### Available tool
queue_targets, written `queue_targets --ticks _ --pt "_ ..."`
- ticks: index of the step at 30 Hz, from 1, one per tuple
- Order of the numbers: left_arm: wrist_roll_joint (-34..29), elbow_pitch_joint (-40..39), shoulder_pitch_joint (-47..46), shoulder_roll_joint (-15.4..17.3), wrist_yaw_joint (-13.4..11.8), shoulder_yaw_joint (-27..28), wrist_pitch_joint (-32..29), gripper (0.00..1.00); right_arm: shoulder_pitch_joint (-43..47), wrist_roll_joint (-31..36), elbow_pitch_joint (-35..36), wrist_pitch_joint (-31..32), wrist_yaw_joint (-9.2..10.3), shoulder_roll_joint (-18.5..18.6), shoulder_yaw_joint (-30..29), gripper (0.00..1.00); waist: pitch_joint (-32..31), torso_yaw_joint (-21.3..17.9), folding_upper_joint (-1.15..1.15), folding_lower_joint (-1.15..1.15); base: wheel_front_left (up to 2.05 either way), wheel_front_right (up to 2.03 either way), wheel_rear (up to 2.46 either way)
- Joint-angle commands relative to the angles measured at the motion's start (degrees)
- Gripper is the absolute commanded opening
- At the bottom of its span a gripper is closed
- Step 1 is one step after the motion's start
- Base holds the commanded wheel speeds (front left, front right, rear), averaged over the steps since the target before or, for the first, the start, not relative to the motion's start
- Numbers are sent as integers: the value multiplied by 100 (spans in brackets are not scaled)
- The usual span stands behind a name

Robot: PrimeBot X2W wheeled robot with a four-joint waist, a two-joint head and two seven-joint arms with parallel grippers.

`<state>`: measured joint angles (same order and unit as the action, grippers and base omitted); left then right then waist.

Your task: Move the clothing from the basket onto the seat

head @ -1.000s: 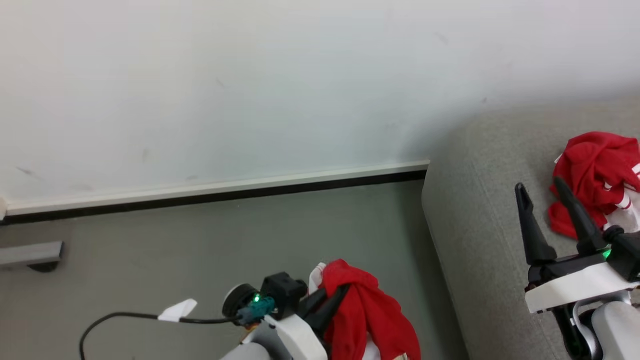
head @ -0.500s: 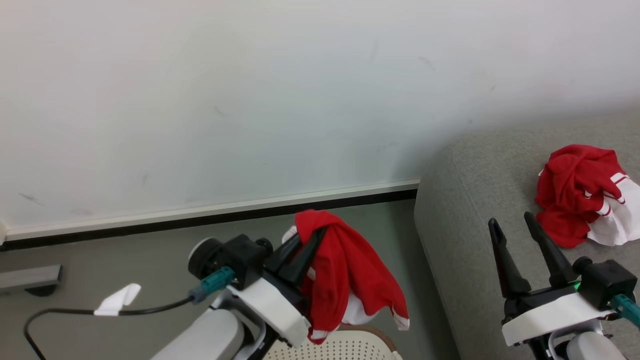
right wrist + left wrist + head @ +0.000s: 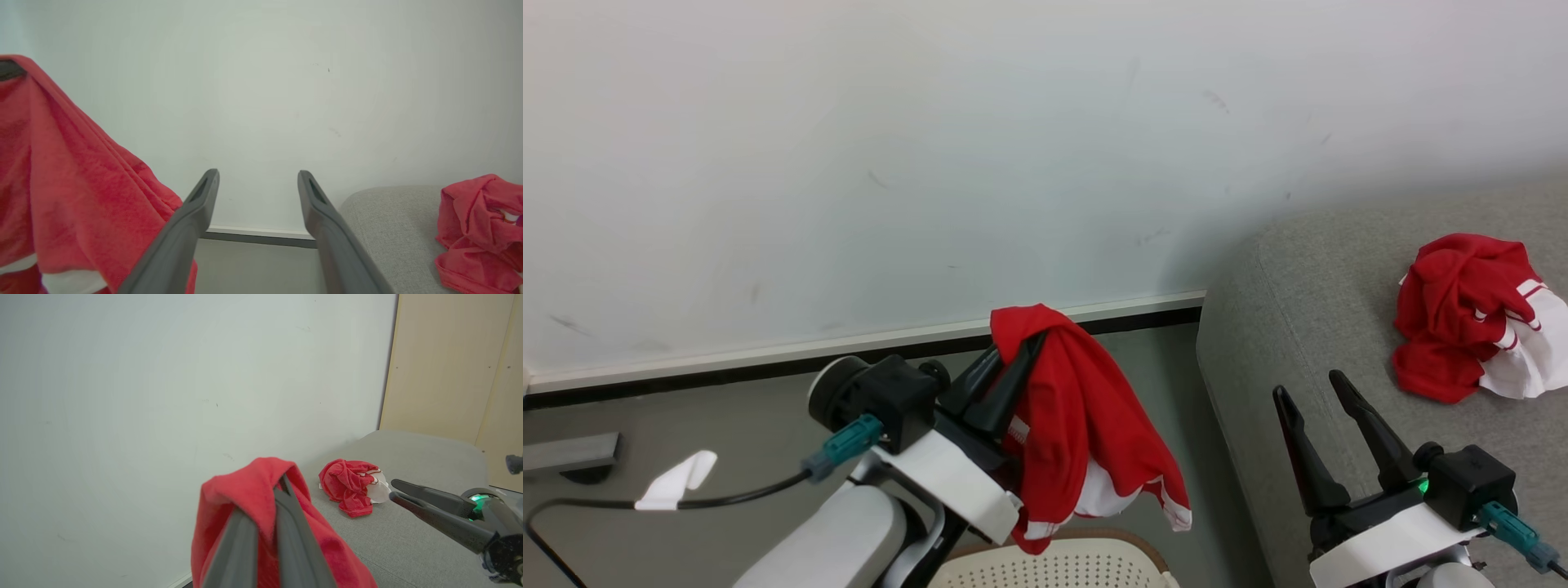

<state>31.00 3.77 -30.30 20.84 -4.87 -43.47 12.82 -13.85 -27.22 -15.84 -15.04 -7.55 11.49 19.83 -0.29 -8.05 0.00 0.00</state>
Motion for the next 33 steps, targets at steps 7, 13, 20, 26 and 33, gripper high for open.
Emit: queue_targets --ticks 7,13,20,26,33 --pt "70 11 -55 23 -34 -25 -3 0 86 -10 368 -18 13 149 421 100 6 18 0 0 0 0 0" --pt "94 73 -65 26 -11 -28 15 0 -106 35 564 -18 13 385 1259 100 7 17 0 0 0 0 0" --pt "82 87 -104 -19 -3 -82 9 0 -428 -64 327 -18 13 379 2145 100 -3 84 0 0 0 0 0" --pt "50 52 -83 -101 17 -211 -24 0 -670 -83 -126 -18 13 117 2294 100 -20 222 0 0 0 0 0" --pt "17 38 -49 -257 99 -440 -66 0 -944 -108 -801 -18 13 -56 2411 100 -56 468 0 0 0 0 0"
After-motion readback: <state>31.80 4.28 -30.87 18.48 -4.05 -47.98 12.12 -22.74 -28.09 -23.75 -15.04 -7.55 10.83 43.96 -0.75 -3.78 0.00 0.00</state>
